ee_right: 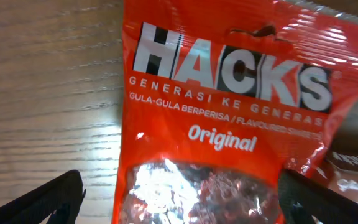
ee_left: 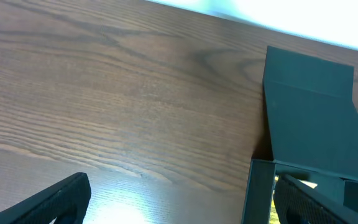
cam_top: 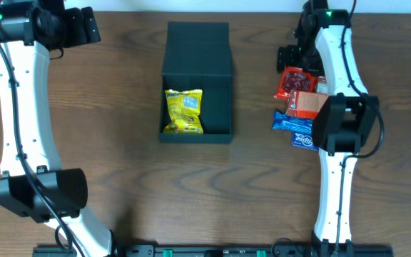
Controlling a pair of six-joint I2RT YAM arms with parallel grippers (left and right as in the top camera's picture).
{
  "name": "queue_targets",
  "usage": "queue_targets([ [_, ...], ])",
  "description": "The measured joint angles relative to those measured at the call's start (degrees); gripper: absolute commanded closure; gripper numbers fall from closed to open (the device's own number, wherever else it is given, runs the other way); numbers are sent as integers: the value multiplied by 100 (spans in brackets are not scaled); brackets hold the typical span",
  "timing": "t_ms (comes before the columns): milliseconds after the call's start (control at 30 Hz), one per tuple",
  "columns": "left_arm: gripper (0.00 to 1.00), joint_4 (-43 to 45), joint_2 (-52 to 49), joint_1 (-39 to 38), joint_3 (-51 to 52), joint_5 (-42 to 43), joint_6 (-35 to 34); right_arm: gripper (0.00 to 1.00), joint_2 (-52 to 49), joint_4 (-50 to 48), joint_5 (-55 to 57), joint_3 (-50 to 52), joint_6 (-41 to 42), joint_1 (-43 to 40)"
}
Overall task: Pack container
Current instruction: 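Grasp the red HACKS candy bag with the right gripper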
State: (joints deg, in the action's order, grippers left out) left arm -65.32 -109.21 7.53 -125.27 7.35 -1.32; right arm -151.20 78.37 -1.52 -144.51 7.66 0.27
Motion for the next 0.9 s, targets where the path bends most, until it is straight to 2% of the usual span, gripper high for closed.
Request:
queue_targets([
  [133,5,31,0,0,0,-2,0,11,-31,-2,0,2,-2,0],
  [267,5,46,0,0,0,0,0,24,-46,11,-4,2,28,0],
  [367,5,87,0,0,0,-2,0,26,-87,22,-20,2,44,0],
  [400,5,92,0,0,0,-2,0,26,-96,20,-20,4,44,0],
  [567,5,107,0,0,0,-2,0,2,-103,120,-13,2,111,7],
  [900,5,173,-2,0,0,0,0,1,-122,457,310,2,409,7],
])
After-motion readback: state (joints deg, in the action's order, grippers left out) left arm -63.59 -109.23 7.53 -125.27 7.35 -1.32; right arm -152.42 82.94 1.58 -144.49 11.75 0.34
